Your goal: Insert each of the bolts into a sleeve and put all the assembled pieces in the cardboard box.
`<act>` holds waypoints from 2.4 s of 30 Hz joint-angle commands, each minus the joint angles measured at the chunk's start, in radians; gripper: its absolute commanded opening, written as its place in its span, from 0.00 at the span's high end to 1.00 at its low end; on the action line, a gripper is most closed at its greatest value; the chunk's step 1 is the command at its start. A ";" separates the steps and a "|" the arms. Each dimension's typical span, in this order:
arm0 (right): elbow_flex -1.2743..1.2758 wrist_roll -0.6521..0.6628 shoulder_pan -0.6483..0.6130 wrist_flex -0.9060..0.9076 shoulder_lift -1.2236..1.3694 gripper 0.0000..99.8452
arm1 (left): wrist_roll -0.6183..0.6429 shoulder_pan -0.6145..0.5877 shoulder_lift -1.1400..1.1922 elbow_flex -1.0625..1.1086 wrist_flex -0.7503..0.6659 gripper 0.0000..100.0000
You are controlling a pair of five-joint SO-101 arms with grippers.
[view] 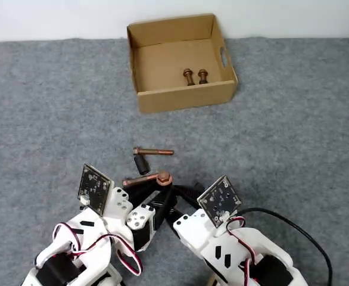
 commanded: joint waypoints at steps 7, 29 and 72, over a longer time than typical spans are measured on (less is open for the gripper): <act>-0.014 0.008 -0.001 -0.028 -0.012 0.99 | -0.034 -0.133 0.009 0.021 0.029 0.81; 0.044 0.006 0.008 -0.036 -0.012 0.99 | -0.029 -0.160 0.009 -0.150 0.127 0.81; -1.054 -0.189 0.572 -0.318 1.317 0.99 | -0.377 -0.838 0.008 0.503 -0.275 1.00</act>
